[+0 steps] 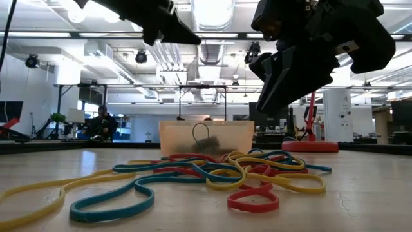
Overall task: Pick and place rubber bands into bin
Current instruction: Put the red rubber band into the orange bin
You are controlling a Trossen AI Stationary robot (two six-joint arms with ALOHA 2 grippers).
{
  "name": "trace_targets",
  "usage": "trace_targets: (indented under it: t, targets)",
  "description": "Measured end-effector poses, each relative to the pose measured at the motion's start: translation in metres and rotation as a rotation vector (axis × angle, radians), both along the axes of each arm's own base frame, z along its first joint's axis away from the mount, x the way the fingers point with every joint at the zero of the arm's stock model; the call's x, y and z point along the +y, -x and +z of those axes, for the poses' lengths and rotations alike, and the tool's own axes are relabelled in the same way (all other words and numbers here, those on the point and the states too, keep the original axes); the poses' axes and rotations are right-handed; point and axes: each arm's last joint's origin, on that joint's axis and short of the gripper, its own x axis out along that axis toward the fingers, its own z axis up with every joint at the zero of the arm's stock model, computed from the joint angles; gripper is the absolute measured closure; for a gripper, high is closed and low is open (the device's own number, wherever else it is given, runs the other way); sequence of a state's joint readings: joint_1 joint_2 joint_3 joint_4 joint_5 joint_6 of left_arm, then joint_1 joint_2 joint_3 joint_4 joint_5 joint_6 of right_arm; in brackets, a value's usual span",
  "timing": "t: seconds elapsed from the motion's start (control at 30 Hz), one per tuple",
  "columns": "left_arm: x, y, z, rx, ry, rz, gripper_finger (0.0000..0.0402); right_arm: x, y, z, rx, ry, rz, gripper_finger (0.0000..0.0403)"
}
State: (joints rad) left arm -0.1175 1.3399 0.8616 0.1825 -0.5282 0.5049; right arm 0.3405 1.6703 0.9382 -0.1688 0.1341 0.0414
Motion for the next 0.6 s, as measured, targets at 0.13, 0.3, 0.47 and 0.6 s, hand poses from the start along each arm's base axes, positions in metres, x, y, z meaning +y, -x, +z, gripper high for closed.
trace_targets:
  t: [0.13,0.3,0.47,0.6]
  targets:
    - [0.025,-0.001,0.0,0.002,0.009,0.06,0.0401,0.0,0.0,0.0,0.0,0.0,0.0,0.0346]
    - [0.052,0.001,-0.003,0.003,0.065,0.135,0.0399,0.0,0.0,0.0,0.0,-0.001,0.0,0.0346]
    - [0.065,0.003,-0.009,0.037,0.11,0.148,0.0353,0.0,0.0,0.0,0.0,0.0,0.0,0.0346]
    - [0.067,0.001,-0.014,0.044,0.131,0.152,0.03,0.0,0.0,0.0,0.001,-0.001,0.0,0.0346]
